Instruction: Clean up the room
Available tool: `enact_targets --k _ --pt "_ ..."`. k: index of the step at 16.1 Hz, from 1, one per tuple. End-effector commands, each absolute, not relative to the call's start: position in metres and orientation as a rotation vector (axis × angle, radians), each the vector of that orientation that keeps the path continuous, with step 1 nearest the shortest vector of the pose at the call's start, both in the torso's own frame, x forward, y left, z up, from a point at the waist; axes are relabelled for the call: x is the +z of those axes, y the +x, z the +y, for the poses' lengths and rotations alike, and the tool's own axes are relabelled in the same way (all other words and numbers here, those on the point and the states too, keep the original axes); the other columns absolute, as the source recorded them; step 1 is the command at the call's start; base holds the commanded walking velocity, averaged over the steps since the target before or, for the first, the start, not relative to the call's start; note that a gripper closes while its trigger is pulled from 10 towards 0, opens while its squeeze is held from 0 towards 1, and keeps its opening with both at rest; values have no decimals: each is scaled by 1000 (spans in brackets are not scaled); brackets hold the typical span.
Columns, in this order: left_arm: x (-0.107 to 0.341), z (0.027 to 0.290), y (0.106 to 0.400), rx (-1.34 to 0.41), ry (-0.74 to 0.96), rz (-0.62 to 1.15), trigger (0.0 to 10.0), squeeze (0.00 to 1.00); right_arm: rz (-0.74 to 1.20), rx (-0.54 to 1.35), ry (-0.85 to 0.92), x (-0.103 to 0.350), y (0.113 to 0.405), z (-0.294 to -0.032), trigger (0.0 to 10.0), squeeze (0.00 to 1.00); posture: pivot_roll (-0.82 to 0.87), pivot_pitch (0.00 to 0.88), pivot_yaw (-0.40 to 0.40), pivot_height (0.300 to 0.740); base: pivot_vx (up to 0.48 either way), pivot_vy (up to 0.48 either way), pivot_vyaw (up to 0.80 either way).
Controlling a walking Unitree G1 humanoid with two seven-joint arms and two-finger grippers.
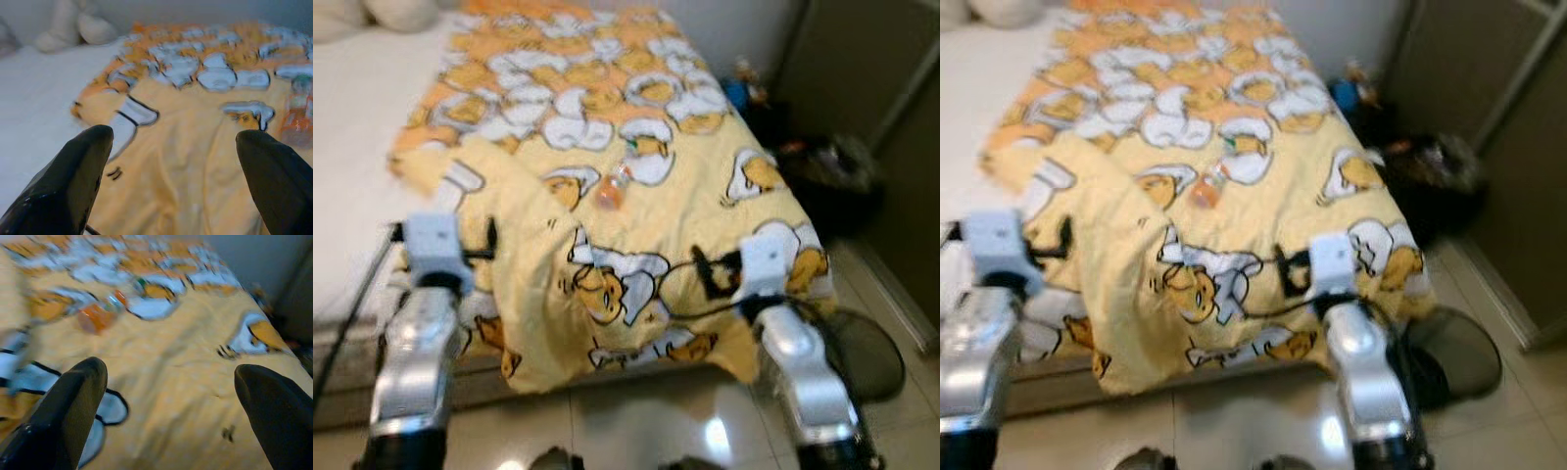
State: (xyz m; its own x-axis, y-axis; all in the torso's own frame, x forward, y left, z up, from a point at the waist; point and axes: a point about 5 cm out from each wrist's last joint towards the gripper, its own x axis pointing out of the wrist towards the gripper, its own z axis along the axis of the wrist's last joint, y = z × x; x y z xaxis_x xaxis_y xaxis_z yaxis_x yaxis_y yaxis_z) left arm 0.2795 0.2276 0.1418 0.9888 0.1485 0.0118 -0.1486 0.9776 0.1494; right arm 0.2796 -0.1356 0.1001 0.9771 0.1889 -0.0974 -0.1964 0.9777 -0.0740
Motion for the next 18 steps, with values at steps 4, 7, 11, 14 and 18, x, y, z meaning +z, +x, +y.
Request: enact_targets --k 4,7,11,14,18 --pt "158 189 292 21 160 -96 10000 0 30 159 -39 112 295 -138 10000 0 -66 0 -19 740 339 0 0" --pt "151 186 296 11 142 -42 10000 0 36 118 -28 112 300 -147 10000 0 -79 0 -11 740 480 0 0" --pt "142 193 301 32 143 15 10000 0 55 128 -41 106 298 -145 10000 0 -86 0 -1 740 480 0 0" --pt "143 194 305 44 143 22 10000 0 75 147 -35 101 297 -140 10000 0 -90 0 4 740 480 0 0" --pt "145 194 308 51 137 14 10000 0 77 152 -41 102 302 -139 10000 0 -91 0 3 740 480 0 0"
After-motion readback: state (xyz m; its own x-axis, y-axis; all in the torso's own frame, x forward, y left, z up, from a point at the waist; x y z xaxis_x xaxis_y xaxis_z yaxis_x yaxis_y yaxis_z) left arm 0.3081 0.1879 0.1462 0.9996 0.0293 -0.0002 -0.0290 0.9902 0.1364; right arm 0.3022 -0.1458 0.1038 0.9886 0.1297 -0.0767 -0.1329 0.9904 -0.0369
